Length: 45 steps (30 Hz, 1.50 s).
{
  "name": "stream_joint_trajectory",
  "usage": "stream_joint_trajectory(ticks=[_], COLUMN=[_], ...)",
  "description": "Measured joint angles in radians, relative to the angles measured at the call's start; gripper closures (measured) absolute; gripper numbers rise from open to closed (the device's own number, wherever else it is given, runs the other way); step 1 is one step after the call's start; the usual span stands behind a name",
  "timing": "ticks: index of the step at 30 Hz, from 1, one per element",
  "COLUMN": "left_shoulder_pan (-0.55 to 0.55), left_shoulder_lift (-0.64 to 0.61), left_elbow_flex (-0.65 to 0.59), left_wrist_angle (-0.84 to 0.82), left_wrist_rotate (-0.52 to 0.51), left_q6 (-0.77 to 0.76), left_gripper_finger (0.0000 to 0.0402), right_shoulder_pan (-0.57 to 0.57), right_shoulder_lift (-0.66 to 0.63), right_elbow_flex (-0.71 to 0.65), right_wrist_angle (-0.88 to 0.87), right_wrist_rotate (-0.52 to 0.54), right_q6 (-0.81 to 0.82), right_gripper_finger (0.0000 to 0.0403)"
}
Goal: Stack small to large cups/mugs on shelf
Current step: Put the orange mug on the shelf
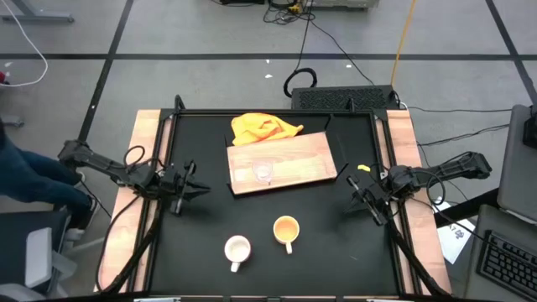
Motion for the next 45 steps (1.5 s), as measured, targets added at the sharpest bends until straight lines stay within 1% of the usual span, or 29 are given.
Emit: stream_joint_trajectory(ticks=[2, 10, 17, 25, 29, 37, 40, 45], left_shoulder_pan=[0.000, 0.000, 0.000, 0.002, 0.024, 0.078, 0.097, 0.128], left_shoulder_lift=[0.051, 0.248, 0.393, 0.501, 0.572, 0.735, 0.786, 0.862], left_elbow_flex=[0.025, 0.195, 0.329, 0.400, 0.448, 0.638, 0.705, 0.804], left_wrist_angle=[0.009, 0.013, -0.005, -0.014, -0.018, -0.155, -0.206, -0.305], left_wrist_rotate=[0.006, 0.007, 0.037, 0.036, 0.047, 0.146, 0.192, 0.237], left_q6=[0.009, 0.072, 0.105, 0.090, 0.063, 0.038, 0.040, 0.035], left_gripper_finger=[0.0366, 0.0366, 0.0366, 0.0366, 0.0366, 0.0366, 0.0366, 0.0366], right_shoulder_pan=[0.000, 0.000, 0.000, 0.000, 0.000, 0.000, 0.000, 0.000], right_shoulder_lift=[0.000, 0.000, 0.000, 0.000, 0.000, 0.000, 0.000, 0.000], right_elbow_flex=[0.000, 0.000, 0.000, 0.000, 0.000, 0.000, 0.000, 0.000], right_wrist_angle=[0.005, 0.012, 0.012, 0.013, 0.013, 0.013, 0.013, 0.013], right_wrist_rotate=[0.000, 0.000, 0.000, 0.000, 0.000, 0.000, 0.000, 0.000], right_q6=[0.000, 0.007, 0.017, 0.026, 0.021, 0.015, 0.015, 0.015], right_gripper_finger=[0.0403, 0.0403, 0.0403, 0.0403, 0.0403, 0.0403, 0.0403, 0.0403])
